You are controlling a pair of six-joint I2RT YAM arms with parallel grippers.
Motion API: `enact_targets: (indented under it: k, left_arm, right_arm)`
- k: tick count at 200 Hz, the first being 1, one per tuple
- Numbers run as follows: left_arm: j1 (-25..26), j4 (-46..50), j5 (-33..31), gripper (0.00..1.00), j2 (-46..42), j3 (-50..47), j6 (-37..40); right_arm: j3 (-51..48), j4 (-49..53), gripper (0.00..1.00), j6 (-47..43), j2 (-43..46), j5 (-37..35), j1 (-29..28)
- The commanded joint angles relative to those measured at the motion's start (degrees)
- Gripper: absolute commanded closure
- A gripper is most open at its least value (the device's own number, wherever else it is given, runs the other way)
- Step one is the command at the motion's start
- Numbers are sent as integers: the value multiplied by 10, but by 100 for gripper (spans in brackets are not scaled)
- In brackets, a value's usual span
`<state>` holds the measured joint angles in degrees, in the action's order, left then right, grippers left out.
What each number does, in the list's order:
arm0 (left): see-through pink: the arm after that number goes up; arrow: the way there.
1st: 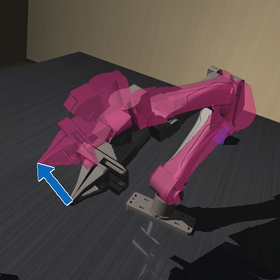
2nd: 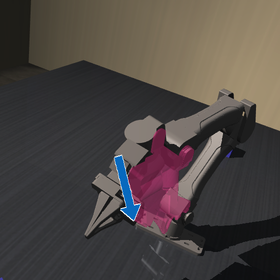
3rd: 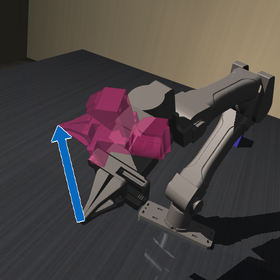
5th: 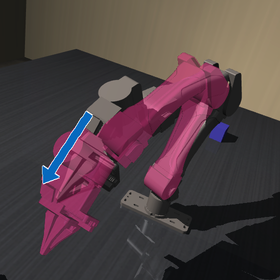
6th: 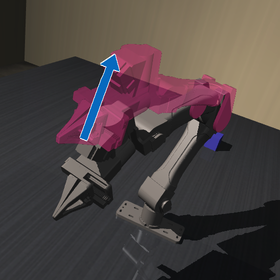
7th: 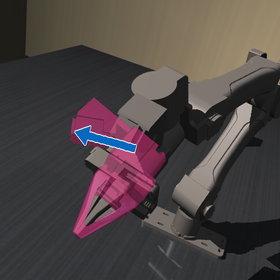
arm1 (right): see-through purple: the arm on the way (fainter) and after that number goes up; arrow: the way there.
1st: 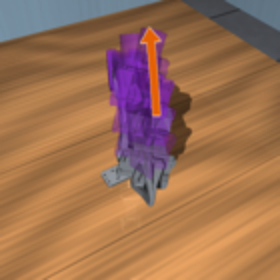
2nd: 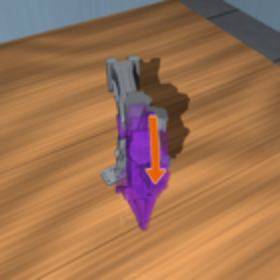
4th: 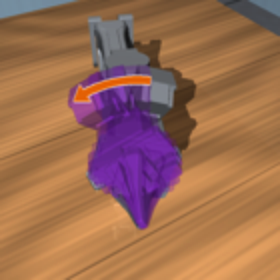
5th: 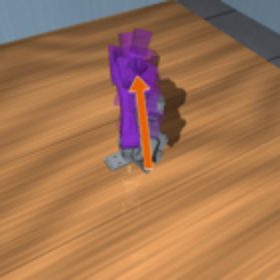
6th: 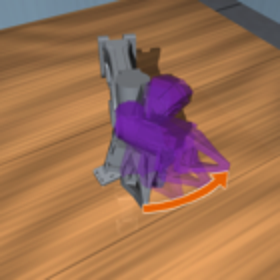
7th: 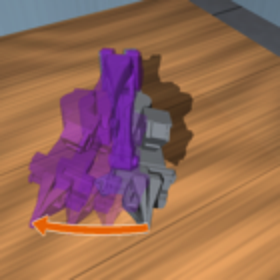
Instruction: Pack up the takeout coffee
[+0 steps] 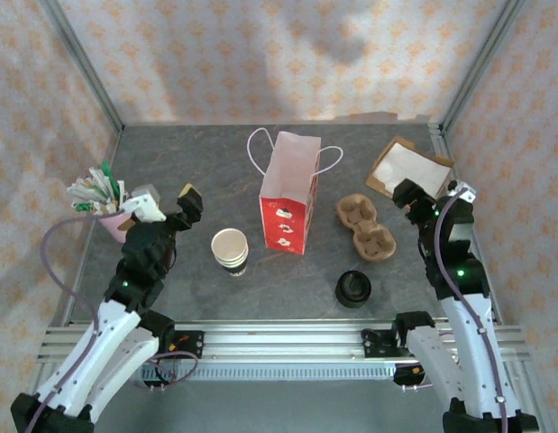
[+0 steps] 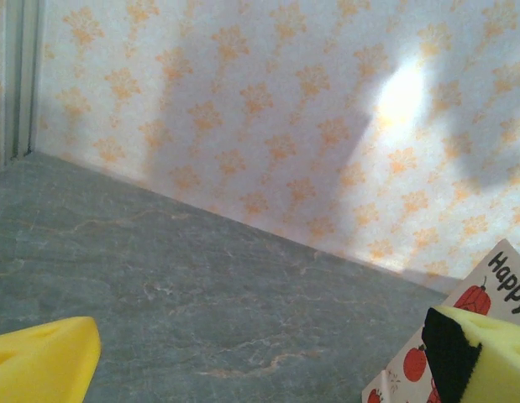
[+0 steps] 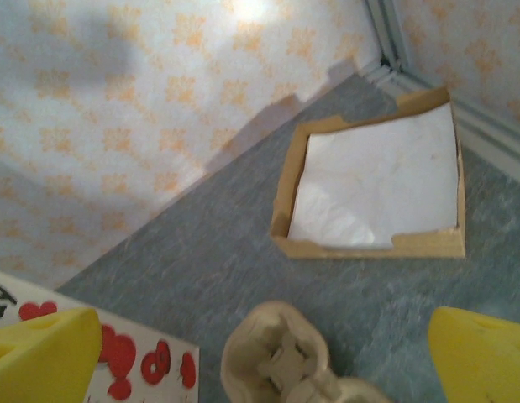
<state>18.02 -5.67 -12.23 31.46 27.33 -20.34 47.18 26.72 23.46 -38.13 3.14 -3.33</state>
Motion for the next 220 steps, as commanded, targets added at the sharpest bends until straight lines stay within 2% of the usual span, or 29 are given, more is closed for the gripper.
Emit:
enact_targets:
  k: [1, 16, 43, 58, 80, 97, 119, 141, 159, 220]
  left_arm:
    - [3, 43, -14, 0, -57, -39, 6]
    - [3, 80, -32, 0, -86, -33, 5]
    - [2, 103, 17, 0, -77, -20, 35]
    - [2, 98, 58, 0, -48, -14, 45]
    - [3, 96, 67, 0, -1, -2, 34]
    - [2, 108, 40, 0, 20, 7, 16]
    - [2, 121, -24, 0, 10, -14, -55]
    - [-3, 105, -46, 0, -24, -53, -86]
    - [-5, 87, -39, 0, -48, -71, -82]
    - [-6, 75, -16, 0, 5, -57, -80]
  right_arm:
    - [21, 46, 1, 22, -33, 73, 0]
    - [29, 37, 1, 32, -72, 113, 0]
    - [4, -42, 1, 83, -136, 229, 0]
    - [2, -64, 1, 109, -174, 253, -2]
    - [-10, -122, 3, 135, -215, 281, -11]
    - [7, -116, 5, 137, -253, 303, -19]
    - [12, -137, 11, 141, -287, 312, -37]
    - [25, -151, 26, 148, -318, 311, -58]
    - [45, -154, 48, 150, -346, 306, -85]
    - [106, -118, 87, 160, -452, 224, -163]
